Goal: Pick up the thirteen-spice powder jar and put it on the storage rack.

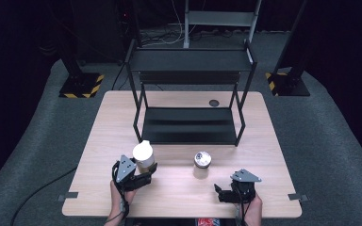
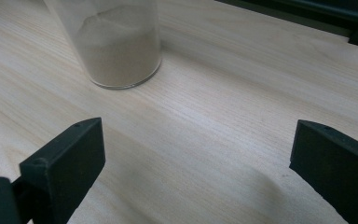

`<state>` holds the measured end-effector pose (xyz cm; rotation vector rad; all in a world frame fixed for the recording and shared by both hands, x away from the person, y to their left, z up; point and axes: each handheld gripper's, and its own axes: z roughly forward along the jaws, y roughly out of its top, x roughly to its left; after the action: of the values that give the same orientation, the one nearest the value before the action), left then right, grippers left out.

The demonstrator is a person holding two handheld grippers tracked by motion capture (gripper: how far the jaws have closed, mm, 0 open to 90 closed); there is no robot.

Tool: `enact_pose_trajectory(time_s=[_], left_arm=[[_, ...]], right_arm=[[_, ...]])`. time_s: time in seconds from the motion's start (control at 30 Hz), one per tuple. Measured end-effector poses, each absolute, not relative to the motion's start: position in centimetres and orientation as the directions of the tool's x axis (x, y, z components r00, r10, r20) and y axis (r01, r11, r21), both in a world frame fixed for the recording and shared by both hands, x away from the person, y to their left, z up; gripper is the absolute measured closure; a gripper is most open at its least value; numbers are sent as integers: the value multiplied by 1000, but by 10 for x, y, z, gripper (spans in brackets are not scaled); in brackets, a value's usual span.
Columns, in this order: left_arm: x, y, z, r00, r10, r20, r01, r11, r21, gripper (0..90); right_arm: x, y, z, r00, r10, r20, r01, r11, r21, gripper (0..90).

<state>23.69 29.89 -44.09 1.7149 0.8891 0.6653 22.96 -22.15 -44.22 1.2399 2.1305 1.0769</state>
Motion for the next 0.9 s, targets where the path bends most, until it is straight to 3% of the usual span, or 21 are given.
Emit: enact_pose_trajectory(time_s=[0.9], left_arm=[[259, 300, -426, 571, 820, 32, 237, -202, 950, 301]], right_arm=[[231, -220, -441, -491, 871, 1, 525, 295, 798, 24]])
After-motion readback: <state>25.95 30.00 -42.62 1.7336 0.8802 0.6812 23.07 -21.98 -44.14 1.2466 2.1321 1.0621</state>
